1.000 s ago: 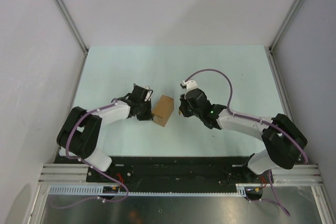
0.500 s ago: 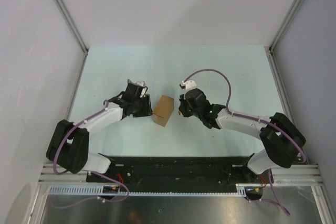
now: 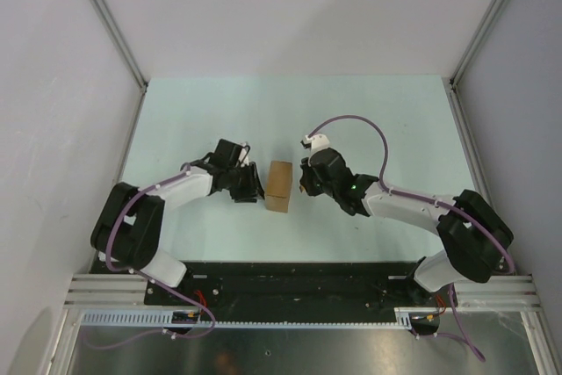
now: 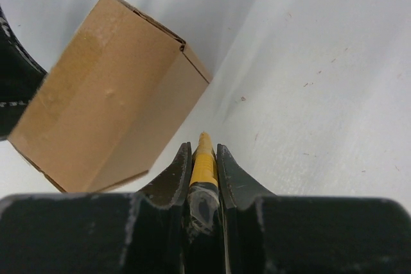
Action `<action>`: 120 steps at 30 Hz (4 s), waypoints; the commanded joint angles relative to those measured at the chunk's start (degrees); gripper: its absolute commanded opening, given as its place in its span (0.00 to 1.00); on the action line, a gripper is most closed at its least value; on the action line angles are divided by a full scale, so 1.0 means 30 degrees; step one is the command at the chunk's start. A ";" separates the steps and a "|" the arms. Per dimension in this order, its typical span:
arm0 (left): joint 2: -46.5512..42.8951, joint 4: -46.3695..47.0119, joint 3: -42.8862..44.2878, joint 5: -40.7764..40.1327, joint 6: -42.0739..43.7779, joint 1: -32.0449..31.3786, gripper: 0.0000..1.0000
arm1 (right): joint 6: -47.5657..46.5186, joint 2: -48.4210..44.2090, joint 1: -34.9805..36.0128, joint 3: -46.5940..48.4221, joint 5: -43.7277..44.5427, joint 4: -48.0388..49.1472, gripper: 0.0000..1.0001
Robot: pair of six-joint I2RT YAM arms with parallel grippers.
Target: Unpack the express box
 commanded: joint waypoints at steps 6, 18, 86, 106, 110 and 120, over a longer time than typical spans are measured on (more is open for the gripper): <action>0.1871 0.2745 -0.1326 0.5142 0.0082 0.0093 0.40 | -0.0691 -0.0176 -0.0072 0.1672 0.0543 0.1022 0.00; -0.1556 0.2512 -0.0277 0.1481 -0.0446 0.2933 0.47 | -0.1392 -0.3073 0.0277 0.2727 0.1371 -0.1671 0.00; 1.0250 0.2423 1.0800 0.7135 0.1958 0.3198 0.63 | -0.3099 0.5040 0.8541 0.5073 1.0767 -0.4777 0.00; 1.1363 0.2423 1.2147 0.8100 0.2133 0.2701 0.63 | 0.1853 0.2199 0.5704 0.2407 1.0390 -0.5716 0.00; 1.1597 0.2423 1.2353 0.8393 0.2046 0.2437 0.63 | 0.2355 0.1498 0.4559 0.1764 0.9510 -0.5220 0.00; 1.1190 0.2424 1.1887 0.9767 0.3270 0.1499 0.63 | 0.4111 -0.0200 0.1103 0.0327 0.6261 -0.4019 0.00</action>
